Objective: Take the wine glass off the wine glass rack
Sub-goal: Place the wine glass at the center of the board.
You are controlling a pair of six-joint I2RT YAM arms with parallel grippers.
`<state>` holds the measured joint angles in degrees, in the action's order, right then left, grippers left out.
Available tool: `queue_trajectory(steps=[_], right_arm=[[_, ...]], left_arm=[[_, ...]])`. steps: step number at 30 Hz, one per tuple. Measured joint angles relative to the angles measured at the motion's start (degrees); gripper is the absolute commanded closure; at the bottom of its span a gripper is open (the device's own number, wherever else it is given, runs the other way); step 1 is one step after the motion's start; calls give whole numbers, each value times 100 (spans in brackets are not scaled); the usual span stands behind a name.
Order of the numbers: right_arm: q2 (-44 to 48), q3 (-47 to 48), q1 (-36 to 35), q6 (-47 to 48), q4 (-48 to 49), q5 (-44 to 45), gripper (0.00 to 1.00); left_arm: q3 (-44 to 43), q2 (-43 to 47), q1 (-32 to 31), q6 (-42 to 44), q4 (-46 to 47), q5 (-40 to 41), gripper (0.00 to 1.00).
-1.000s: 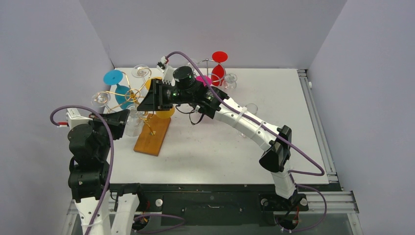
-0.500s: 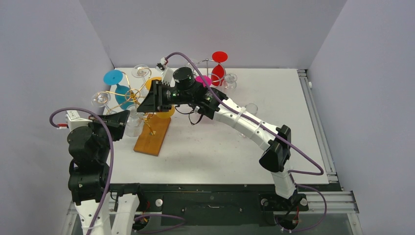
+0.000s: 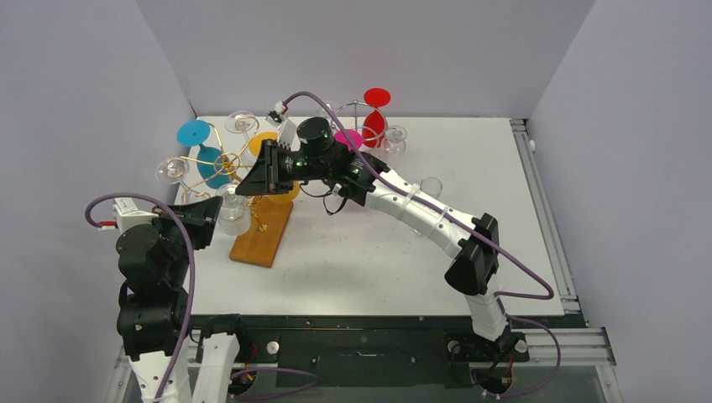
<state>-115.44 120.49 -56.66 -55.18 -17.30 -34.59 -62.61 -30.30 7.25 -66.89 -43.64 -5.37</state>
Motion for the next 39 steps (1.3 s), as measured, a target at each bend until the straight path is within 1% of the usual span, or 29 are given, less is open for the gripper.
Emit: queue_trajectory(steps=[5, 11, 17, 39], right_arm=[[0, -70, -7, -44, 35, -85, 93], [0, -186, -22, -107, 118, -146, 91], [15, -372, -46, -175, 315, -153, 90], [590, -1392, -157, -584, 962, -122, 83]], left_arm=[[0, 68, 0, -9, -151, 17, 100], [0, 122, 0, -20, -293, 20, 100], [22, 210, 9, -28, -459, 0, 100], [-46, 435, 7, -46, -651, -341, 100]])
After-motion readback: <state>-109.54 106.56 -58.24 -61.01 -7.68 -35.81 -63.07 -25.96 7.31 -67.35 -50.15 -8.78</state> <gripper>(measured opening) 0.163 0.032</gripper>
